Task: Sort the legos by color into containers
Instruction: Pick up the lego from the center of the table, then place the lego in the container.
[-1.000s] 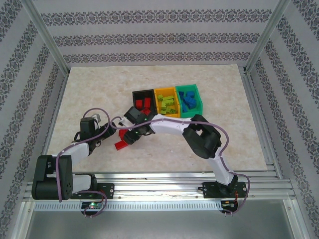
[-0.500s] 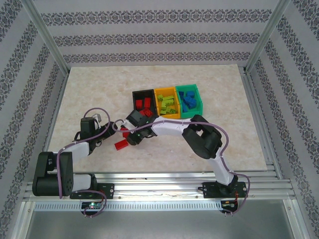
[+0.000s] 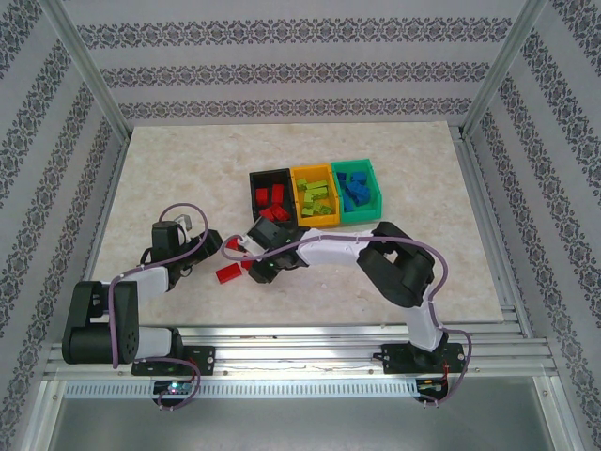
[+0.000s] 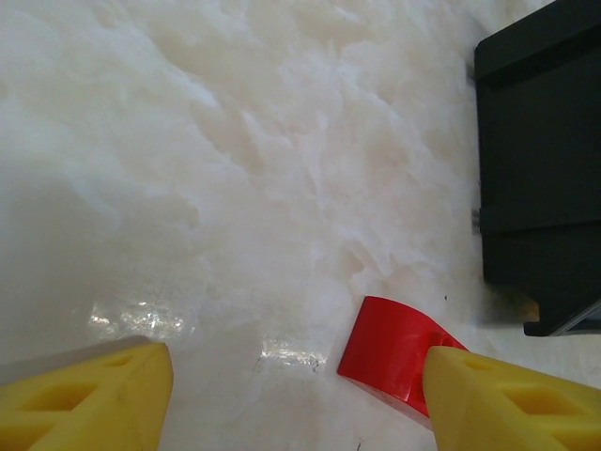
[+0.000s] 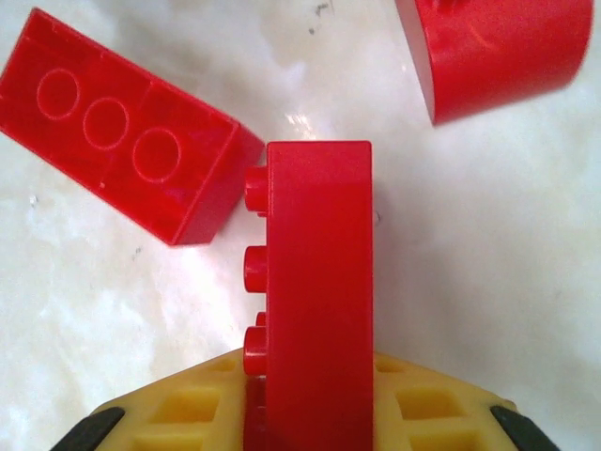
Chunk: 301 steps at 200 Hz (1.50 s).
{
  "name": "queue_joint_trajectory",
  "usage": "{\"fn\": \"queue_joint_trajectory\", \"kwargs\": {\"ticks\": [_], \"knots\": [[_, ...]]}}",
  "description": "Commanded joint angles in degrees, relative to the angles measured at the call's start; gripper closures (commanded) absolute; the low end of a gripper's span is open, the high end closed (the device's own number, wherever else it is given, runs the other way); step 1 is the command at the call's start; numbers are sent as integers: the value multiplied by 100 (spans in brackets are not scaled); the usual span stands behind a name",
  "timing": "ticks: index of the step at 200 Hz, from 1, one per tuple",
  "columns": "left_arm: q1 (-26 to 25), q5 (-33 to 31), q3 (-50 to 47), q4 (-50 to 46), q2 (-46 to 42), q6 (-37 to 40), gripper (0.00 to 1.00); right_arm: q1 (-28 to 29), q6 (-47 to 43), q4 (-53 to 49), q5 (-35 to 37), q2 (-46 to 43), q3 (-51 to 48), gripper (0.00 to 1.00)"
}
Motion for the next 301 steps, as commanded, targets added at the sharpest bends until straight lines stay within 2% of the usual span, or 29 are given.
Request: {"fn": "queue_joint_trajectory", "kwargs": {"ticks": [1, 51, 111, 174, 225, 260, 281, 301], "knots": [[54, 208, 18, 235, 145, -99, 29, 72, 103, 9, 186, -236, -100, 77], [51, 357, 75, 324, 314, -141, 29, 87, 178, 105, 234, -515, -408, 77], [50, 368, 75, 373, 340, -154, 28, 63, 166, 140, 443, -1378, -776, 77], [51, 406, 118, 345, 382, -137, 28, -587, 316, 476, 428, -1892, -670, 77], [54, 553, 168, 487, 568, -204, 28, -1394, 727, 372, 411, -1337, 205, 75], [50, 676, 203, 623, 720, -271, 28, -1841, 1167, 708, -95, -716, 738, 74], [53, 682, 223, 597, 723, -261, 28, -1948, 1242, 513, -261, -230, 1318, 74], [52, 685, 224, 626, 731, -281, 28, -1983, 1162, 361, -75, 96, 1713, 73]]}}
